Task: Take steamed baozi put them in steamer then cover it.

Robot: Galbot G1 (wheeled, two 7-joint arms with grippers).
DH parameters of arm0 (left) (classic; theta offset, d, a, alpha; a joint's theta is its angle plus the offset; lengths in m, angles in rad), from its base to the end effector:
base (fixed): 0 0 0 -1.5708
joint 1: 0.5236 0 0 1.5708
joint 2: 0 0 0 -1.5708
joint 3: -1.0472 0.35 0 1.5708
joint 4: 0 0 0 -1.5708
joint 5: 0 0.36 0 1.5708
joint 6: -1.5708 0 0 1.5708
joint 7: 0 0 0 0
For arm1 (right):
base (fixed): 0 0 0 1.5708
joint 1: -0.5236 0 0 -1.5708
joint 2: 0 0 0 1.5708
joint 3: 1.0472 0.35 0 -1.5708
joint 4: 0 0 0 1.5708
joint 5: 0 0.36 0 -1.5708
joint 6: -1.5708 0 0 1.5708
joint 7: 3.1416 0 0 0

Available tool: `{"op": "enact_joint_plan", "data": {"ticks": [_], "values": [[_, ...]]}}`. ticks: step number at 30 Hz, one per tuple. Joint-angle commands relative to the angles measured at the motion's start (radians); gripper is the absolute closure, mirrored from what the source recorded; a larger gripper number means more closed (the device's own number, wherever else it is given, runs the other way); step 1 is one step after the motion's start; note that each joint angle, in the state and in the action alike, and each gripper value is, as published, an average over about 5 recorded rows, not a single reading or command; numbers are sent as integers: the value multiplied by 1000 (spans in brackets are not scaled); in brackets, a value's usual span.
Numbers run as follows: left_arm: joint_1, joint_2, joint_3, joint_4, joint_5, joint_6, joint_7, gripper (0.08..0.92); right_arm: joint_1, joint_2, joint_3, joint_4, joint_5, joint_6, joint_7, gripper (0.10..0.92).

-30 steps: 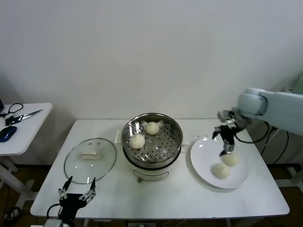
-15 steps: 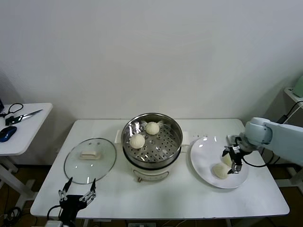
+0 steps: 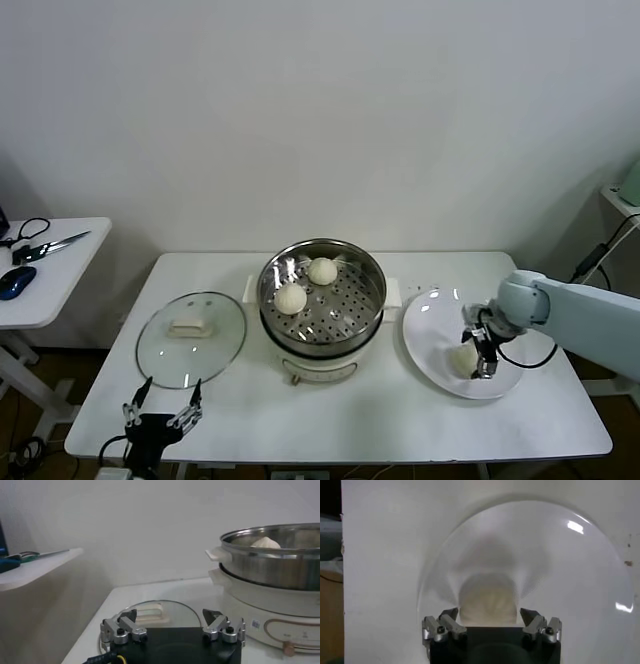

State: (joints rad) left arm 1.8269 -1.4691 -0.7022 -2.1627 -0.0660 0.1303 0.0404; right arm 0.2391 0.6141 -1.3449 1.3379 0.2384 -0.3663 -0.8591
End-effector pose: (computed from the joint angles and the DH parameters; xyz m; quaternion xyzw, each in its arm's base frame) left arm 0.1085 0.0679 -0.3084 0.0239 -0.9863 -0.0570 0.1532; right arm 0.4734 -0.1610 -0.2455 0.4733 -0.5429 0.5044 0.4763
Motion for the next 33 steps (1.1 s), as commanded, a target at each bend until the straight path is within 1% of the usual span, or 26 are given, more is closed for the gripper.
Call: {"op": "enact_joint_plan", "data": {"ticks": [1,5,9,14,17,20,23,26,29,33], "values": [[0,0,1,0,1,1,0,177,-23,11,37,-16,-16,3,-2,313],[-2,0,1,-2,1,3,0,177,83,13,-12,-9,-12,41,-34,342],[-2,-1,3,-5,3,4,0,177,311,36,-143,-3,10,129,-102,346],[0,-3,6,-8,12,4,0,177,684,144,-334,4,57,339,-176,347],[1,-3,8,-10,18,5,1,177,828,235,-350,6,61,486,-206,347],[1,0,8,-9,20,6,1,177,919,328,-325,40,66,598,-221,347],[0,2,7,-5,21,6,1,177,937,415,-264,97,45,663,-210,347],[1,3,6,-4,22,7,1,177,900,498,-210,157,-18,713,-177,347],[3,2,5,-8,23,7,1,177,821,570,-189,206,-73,739,-142,347],[7,-1,1,-14,23,7,0,177,693,625,-163,223,-143,754,-122,346]]}}
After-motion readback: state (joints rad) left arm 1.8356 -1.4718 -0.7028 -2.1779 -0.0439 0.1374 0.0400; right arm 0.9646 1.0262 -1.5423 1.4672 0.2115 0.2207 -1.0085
